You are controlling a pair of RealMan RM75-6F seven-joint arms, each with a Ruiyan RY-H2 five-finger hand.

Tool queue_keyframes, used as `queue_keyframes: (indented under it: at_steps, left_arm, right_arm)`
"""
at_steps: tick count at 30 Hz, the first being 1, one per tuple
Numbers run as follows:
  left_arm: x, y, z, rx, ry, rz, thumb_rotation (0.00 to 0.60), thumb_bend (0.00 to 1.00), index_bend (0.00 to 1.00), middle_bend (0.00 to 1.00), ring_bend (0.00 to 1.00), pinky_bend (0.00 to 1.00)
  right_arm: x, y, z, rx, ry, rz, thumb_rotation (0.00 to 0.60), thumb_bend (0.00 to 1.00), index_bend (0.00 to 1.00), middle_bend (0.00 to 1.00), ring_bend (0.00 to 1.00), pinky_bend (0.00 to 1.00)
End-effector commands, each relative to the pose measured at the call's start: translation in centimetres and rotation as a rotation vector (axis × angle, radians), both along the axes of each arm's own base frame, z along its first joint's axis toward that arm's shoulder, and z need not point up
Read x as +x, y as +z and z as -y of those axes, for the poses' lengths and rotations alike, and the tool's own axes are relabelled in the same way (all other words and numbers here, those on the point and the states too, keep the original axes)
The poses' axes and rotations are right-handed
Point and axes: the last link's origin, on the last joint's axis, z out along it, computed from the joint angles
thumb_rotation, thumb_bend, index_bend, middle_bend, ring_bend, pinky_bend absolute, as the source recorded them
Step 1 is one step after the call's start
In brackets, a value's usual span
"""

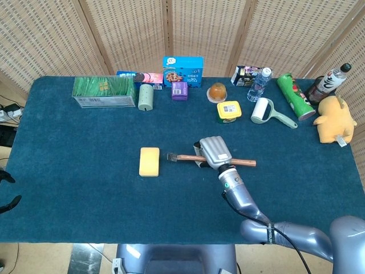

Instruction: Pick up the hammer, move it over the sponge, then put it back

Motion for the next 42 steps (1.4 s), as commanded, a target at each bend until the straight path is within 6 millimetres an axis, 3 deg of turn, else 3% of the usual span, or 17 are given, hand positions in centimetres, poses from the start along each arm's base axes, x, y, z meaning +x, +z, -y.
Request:
queue_keyframes:
  at_steps: [1,8,16,24,29,34,42]
  left_arm:
    - [0.1,-0.1,0.0,-0.003,-0.002,0.001,0.600,0.22,0.45,0.37,0.26,0.19]
    - [0.4,-0.5,-0.1,-0.014,-0.004,0.003,0.600,0.22,0.45,0.37,0.26,0.19]
    - [0.4,-0.7,0.0,-0.018,0.000,0.001,0.600,0.22,0.45,0.37,0.26,0.19]
    - [0.5,-0.7,-0.1,-0.019,-0.002,0.000,0.600,0.22,0.45,0.37,0.26,0.19]
    - [0.6,-0.8,-0.1,-0.022,-0.005,0.001,0.600,0.22,0.45,0.37,0.26,0.19]
    - [0.6,-0.8,-0.1,-0.023,-0.006,0.002,0.600,0.22,0.45,0.37,0.26,0.19]
    - [0.7,-0.9,-0.2,-0.023,-0.012,0.003,0.600,0.22,0.45,0.37,0.26,0.19]
  right_arm:
    - [-2.7,0.0,0.0,-0.012,0.006,-0.057,0.600,0.40,0.89,1.00,1.00,0.91]
    - [-5.8,-0.7,-0.2,0.006,0.003,-0.190,0.600,0.38,0.86,1.00,1.00,0.85]
    - [-7.5,-1.1,-0.3,0.043,-0.033,-0.243,0.600,0.36,0.82,0.98,0.99,0.77]
    - [-8.1,-0.7,-0.3,0.063,-0.053,-0.247,0.600,0.34,0.67,0.75,0.74,0.61]
    - [-8.2,-0.1,-0.3,0.071,-0.051,-0.226,0.600,0.34,0.51,0.61,0.61,0.52]
    - [-8.3,0.3,-0.4,0.064,-0.043,-0.215,0.600,0.35,0.41,0.54,0.53,0.48]
    - [-8.6,1.4,-0.9,0.053,-0.040,-0.192,0.600,0.36,0.36,0.50,0.49,0.46]
